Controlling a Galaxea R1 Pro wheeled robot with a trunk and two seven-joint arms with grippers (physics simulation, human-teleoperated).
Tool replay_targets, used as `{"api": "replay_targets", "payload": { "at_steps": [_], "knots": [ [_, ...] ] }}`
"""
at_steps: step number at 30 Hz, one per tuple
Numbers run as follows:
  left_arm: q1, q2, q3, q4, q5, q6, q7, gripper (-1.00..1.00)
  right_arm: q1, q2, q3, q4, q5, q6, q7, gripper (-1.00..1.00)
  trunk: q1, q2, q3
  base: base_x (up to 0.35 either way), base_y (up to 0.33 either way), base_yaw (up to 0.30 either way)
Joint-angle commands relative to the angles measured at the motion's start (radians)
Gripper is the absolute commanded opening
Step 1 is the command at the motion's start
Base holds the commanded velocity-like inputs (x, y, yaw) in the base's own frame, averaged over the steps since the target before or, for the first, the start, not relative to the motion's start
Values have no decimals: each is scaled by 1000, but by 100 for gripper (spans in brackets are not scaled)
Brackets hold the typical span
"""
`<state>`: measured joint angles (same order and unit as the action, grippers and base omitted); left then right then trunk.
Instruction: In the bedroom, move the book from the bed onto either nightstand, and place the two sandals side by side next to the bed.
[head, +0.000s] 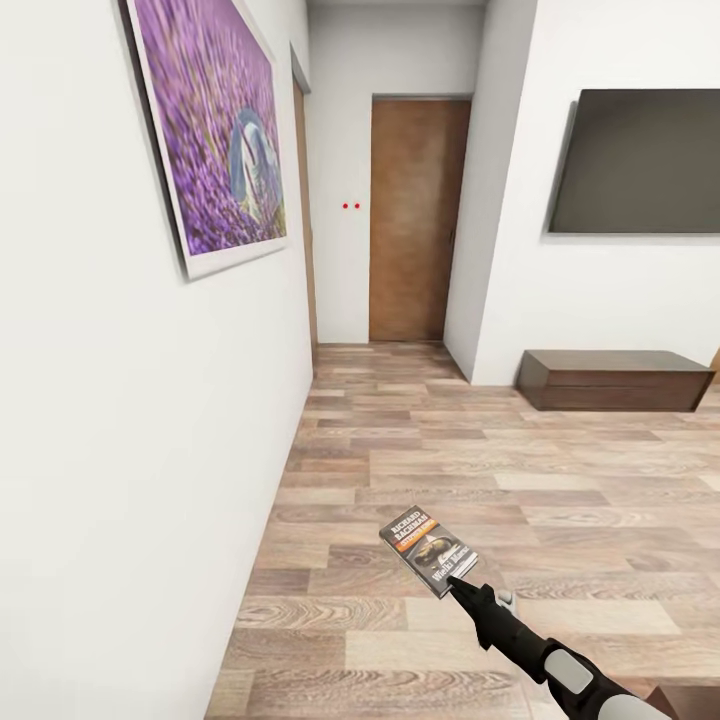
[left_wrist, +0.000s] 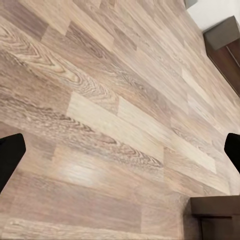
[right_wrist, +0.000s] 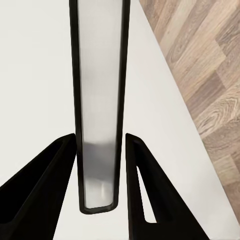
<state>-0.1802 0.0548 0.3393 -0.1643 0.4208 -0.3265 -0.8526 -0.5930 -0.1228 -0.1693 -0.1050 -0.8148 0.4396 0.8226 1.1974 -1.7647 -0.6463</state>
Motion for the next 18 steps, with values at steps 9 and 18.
{"api": "replay_targets", "payload": {
  "at_steps": [9,18],
  "knots": [
    [-1,0,-4,2,6,-5,-4,100,-1,0,-9,0,2,8,1,-100,0,0,-1,129,0,-26],
    [-1,1,-3,2,6,-5,-5,100,-1,0,-9,0,3,8,1,-100,0,0,-1,129,0,-47]
  ]
}}
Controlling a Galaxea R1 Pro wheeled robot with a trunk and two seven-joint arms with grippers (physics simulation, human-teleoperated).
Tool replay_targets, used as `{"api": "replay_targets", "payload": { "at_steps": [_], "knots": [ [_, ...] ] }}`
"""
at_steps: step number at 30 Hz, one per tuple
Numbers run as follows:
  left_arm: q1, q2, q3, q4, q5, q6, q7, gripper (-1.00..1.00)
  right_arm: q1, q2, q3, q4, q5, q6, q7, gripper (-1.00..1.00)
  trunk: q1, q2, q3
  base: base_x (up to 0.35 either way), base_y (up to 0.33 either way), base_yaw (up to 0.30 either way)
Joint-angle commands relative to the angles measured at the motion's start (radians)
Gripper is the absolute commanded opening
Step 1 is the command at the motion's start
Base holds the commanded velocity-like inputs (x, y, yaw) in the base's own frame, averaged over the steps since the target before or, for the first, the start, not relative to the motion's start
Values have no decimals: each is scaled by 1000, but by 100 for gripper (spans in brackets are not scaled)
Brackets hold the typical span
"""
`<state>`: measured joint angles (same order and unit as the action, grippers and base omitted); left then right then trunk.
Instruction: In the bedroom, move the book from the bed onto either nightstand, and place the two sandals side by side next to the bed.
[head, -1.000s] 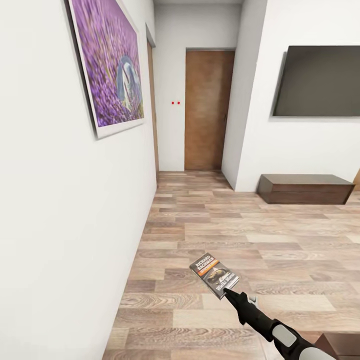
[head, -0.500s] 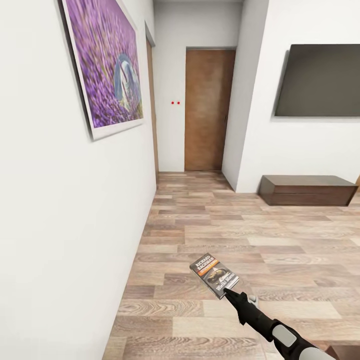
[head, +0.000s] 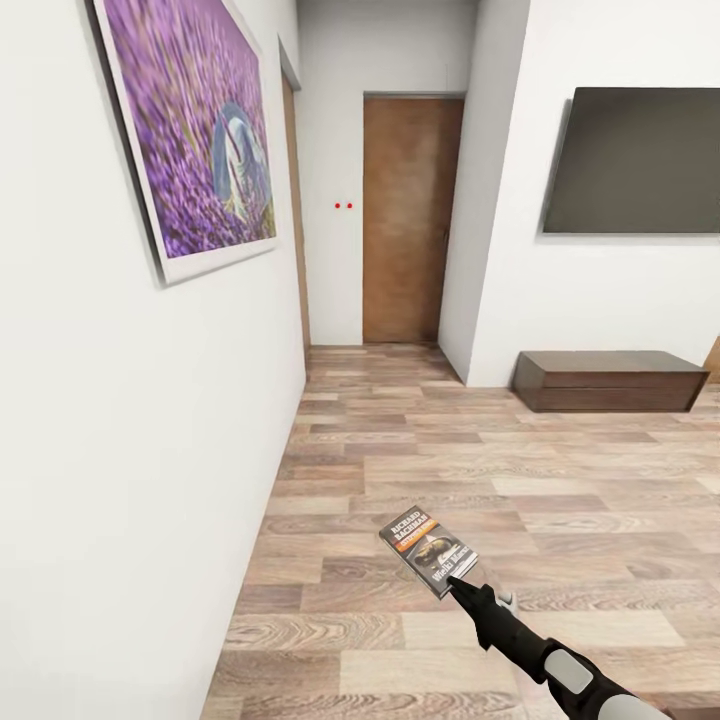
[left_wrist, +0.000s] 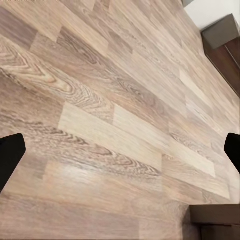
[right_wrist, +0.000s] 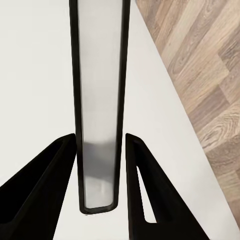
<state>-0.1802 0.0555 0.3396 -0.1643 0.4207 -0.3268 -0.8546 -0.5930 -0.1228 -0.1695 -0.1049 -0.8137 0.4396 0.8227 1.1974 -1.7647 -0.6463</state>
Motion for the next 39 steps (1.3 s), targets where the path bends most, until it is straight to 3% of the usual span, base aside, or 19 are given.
{"api": "replay_targets", "payload": {
  "at_steps": [1,39],
  "knots": [
    [-1,0,-4,2,6,-5,-3,100,-1,0,-8,0,2,8,1,-100,0,0,-1,129,0,-12],
    [-1,2,-4,2,6,-5,-4,100,-1,0,-8,0,2,8,1,-100,0,0,-1,129,0,-37]
  ]
}}
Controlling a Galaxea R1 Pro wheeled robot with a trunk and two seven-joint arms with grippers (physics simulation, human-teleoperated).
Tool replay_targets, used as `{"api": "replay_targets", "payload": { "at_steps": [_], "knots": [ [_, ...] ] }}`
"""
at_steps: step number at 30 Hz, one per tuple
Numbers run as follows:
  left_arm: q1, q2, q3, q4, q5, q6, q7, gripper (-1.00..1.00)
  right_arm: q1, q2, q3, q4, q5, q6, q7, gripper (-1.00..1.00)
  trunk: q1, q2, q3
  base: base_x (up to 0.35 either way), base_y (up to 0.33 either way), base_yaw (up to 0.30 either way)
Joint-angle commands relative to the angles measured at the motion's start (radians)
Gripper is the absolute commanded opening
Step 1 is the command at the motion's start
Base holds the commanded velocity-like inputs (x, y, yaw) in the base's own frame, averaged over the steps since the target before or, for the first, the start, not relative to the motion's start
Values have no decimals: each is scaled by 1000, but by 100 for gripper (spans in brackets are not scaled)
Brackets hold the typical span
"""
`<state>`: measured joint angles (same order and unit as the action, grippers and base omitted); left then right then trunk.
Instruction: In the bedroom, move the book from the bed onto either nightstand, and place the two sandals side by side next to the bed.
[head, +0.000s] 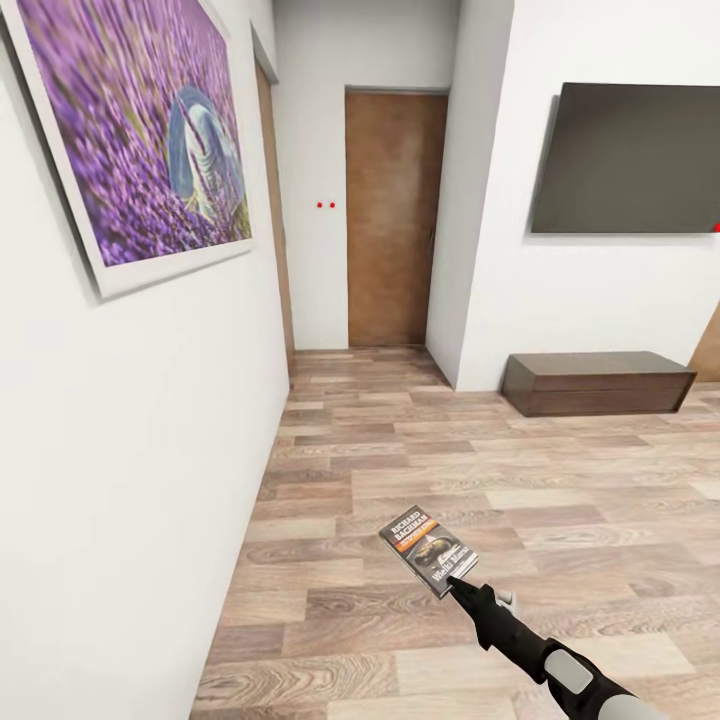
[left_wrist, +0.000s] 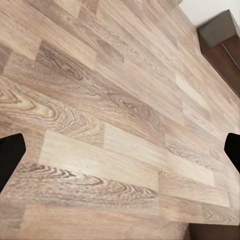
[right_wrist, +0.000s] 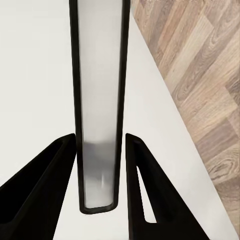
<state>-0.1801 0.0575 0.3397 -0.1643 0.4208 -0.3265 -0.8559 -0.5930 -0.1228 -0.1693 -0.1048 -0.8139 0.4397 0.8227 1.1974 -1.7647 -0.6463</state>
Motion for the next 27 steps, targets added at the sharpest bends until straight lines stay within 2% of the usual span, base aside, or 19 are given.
{"api": "replay_targets", "payload": {
  "at_steps": [1,27],
  "knots": [
    [-1,0,-4,2,6,-5,-3,100,-1,0,-9,0,2,8,1,-100,0,0,-1,129,0,-1],
    [-1,8,-4,2,6,-3,-8,100,-1,1,-9,0,2,8,1,-100,0,0,-1,129,0,-33]
  ]
}}
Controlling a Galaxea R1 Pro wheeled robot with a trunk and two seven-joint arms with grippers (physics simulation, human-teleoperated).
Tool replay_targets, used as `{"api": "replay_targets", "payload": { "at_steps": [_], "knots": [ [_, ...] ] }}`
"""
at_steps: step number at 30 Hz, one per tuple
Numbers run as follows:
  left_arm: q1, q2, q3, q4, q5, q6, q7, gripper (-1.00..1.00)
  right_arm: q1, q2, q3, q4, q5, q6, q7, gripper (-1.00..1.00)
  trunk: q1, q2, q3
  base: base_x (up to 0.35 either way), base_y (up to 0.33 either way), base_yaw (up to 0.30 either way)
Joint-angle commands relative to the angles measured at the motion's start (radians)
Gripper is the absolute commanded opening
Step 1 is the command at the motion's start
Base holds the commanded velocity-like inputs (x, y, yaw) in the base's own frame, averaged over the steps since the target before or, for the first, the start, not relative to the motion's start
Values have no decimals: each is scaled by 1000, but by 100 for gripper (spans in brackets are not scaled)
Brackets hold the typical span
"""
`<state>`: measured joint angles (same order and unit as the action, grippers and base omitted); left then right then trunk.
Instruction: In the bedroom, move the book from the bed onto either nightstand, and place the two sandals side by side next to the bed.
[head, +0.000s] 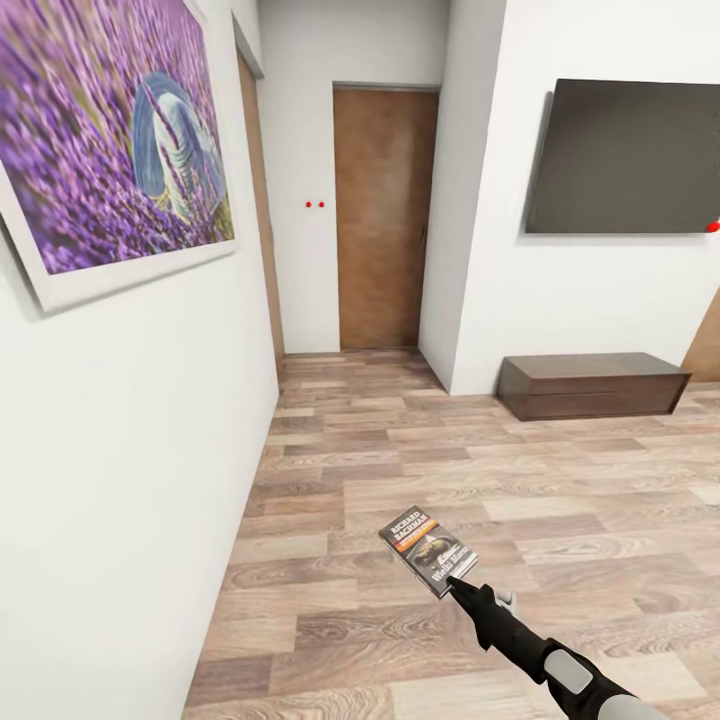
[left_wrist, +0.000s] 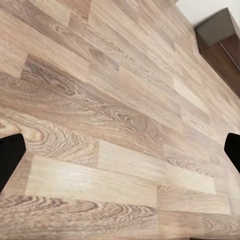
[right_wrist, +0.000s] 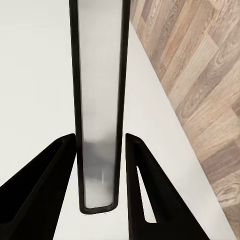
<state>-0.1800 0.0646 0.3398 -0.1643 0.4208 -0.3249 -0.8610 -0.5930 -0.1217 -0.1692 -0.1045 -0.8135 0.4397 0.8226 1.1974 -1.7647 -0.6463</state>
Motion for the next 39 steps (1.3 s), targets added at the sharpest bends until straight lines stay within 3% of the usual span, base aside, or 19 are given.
{"api": "replay_targets", "payload": {
  "at_steps": [1,11,39],
  "knots": [
    [-1,1,-4,2,6,-5,-3,100,-1,0,-9,0,2,8,1,-100,0,0,-1,129,0,-7],
    [-1,1,-4,2,6,-5,-3,100,-1,0,-9,0,2,8,1,-100,0,0,-1,129,0,-36],
    [0,1,-4,2,6,-5,-1,100,-1,0,-9,0,2,8,1,-100,0,0,-1,130,0,-150]
  ]
}}
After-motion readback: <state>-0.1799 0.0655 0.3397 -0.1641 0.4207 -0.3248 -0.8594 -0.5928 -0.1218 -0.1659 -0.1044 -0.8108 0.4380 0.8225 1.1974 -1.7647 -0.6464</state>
